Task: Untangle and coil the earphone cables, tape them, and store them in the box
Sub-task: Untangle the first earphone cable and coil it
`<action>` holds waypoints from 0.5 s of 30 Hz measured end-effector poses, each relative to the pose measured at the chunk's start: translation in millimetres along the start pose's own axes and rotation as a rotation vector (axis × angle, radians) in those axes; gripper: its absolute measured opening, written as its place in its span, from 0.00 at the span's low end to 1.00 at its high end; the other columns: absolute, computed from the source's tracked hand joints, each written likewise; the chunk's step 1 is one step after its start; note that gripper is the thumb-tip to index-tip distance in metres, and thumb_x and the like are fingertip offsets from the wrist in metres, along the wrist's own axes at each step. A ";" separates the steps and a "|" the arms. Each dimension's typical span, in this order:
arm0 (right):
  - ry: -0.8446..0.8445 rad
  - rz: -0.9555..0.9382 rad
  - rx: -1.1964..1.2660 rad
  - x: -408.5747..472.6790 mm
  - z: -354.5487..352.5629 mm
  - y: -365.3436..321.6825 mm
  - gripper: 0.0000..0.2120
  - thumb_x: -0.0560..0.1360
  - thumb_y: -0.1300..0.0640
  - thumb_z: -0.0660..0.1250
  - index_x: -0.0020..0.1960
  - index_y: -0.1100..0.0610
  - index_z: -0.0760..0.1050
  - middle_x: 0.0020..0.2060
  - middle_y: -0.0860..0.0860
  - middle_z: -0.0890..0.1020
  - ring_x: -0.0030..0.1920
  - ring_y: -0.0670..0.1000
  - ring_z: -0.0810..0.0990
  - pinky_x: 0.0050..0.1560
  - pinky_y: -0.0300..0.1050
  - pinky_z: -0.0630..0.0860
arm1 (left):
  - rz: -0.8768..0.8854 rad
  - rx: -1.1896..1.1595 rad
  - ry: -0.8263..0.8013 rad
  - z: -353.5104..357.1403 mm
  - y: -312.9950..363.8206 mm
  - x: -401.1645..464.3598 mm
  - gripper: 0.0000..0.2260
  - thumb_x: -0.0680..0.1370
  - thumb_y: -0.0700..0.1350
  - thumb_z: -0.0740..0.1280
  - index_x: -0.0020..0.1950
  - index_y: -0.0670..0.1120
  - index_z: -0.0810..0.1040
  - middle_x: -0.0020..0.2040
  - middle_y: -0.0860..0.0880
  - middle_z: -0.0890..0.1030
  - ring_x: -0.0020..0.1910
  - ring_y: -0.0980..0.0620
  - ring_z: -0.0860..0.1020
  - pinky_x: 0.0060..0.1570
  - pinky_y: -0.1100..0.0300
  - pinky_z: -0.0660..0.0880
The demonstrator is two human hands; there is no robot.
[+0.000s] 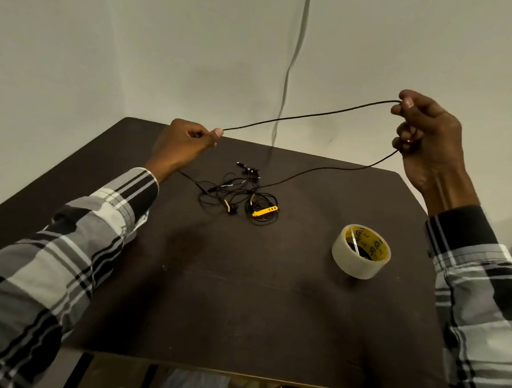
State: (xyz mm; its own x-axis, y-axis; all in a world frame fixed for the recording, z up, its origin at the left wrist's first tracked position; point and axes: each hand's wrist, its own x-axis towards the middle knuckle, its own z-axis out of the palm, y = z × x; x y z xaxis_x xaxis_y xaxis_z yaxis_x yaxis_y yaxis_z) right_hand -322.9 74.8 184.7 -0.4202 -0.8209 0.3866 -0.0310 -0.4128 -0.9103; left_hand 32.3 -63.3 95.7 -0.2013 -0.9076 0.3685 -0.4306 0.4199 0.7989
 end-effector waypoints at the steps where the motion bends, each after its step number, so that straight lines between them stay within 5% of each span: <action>1: -0.018 -0.007 -0.032 -1.3 4.3 0.0 0.06 0.77 0.56 0.70 0.54 0.53 0.81 0.43 0.47 0.83 0.30 0.45 0.67 0.33 0.38 0.62 | -0.021 0.049 -0.025 0.5 -0.5 -1.5 0.16 0.75 0.62 0.69 0.46 0.50 0.85 0.44 0.50 0.85 0.48 0.51 0.81 0.52 0.53 0.76; 4: -0.124 -0.027 -0.180 -7.9 23.8 2.2 0.06 0.77 0.58 0.71 0.54 0.55 0.82 0.44 0.50 0.86 0.30 0.46 0.68 0.32 0.38 0.65 | -0.038 0.117 -0.124 6.7 9.3 -5.3 0.17 0.76 0.56 0.70 0.60 0.49 0.81 0.53 0.50 0.82 0.56 0.51 0.80 0.55 0.54 0.75; 8: -0.320 -0.058 -0.297 -18.3 62.0 3.6 0.05 0.76 0.60 0.72 0.51 0.58 0.83 0.41 0.53 0.87 0.29 0.48 0.69 0.31 0.39 0.65 | 0.150 -0.087 -0.233 25.4 59.9 -13.9 0.27 0.75 0.58 0.71 0.70 0.49 0.74 0.61 0.54 0.80 0.64 0.60 0.75 0.65 0.58 0.71; 10: -0.385 -0.076 -0.304 -21.5 79.5 2.8 0.06 0.75 0.60 0.73 0.51 0.59 0.83 0.40 0.54 0.87 0.29 0.49 0.69 0.30 0.38 0.66 | 0.264 -0.159 -0.247 32.7 85.0 -17.8 0.20 0.76 0.55 0.71 0.65 0.49 0.79 0.55 0.54 0.84 0.59 0.57 0.80 0.63 0.52 0.75; 13: -0.397 -0.103 -0.325 -21.4 91.1 0.0 0.06 0.74 0.60 0.74 0.51 0.60 0.83 0.38 0.54 0.87 0.28 0.49 0.70 0.29 0.38 0.66 | 0.357 -0.240 -0.188 27.9 106.6 -21.4 0.08 0.80 0.46 0.68 0.49 0.44 0.84 0.36 0.48 0.83 0.37 0.43 0.82 0.46 0.45 0.79; 15: -0.386 -0.110 -0.338 -19.1 86.8 -3.4 0.06 0.74 0.60 0.74 0.50 0.60 0.83 0.37 0.52 0.87 0.29 0.50 0.70 0.30 0.38 0.66 | 0.329 -0.368 -0.079 17.0 103.9 -19.7 0.08 0.81 0.41 0.65 0.47 0.42 0.83 0.32 0.48 0.77 0.31 0.53 0.77 0.42 0.49 0.79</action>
State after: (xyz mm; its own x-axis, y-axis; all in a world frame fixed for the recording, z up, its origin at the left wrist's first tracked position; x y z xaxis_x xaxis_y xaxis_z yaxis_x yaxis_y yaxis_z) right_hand -236.0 57.6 193.3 -0.0356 -0.8919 0.4508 -0.3742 -0.4064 -0.8336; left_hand -23.5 -1.8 163.4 -0.3467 -0.7182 0.6033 0.0027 0.6425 0.7663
